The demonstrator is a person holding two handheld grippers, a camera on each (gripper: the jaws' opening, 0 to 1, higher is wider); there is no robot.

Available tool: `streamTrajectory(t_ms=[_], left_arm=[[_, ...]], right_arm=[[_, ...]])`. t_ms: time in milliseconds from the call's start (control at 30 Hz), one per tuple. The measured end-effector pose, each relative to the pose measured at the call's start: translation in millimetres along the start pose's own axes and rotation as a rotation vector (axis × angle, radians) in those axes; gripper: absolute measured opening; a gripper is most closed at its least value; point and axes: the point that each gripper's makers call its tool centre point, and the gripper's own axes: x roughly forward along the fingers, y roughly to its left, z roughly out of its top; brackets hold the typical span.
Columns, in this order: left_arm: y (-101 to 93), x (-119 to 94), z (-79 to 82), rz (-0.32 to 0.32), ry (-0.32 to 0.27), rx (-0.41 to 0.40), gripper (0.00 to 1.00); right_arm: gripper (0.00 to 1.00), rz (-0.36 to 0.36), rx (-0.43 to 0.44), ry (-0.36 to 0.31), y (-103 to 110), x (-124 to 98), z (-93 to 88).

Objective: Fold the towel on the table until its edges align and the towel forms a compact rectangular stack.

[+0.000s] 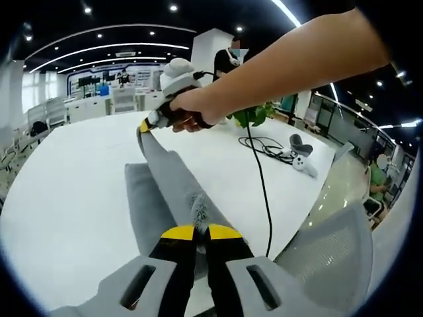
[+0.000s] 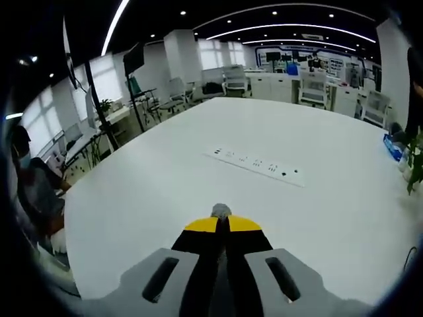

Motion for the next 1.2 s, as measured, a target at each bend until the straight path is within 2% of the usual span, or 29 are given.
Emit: streamTrajectory(t_ms=[300, 667, 933, 1200], left_arm=[[11.8, -3, -10.9, 0.034, 0.016, 0.032, 0.05], [23.8, -4, -34.3, 0.059, 0.113, 0.042, 0.05], [30.8, -2, -45.1, 0.058, 0.164, 0.026, 0.05], [41.6, 0, -60.6, 0.064, 0.227, 0.014, 0.05]], right_arm=[[0.0, -0.008, -0.005, 0.011, -10, 20, -1.1], [0.0, 0.002, -0.013, 0.029, -2, 37, -9.3], [0.01, 0.0, -0.007, 0.038, 9, 43, -16.5], [0.01, -0.02, -0.009, 0.047, 6, 52, -24.5]])
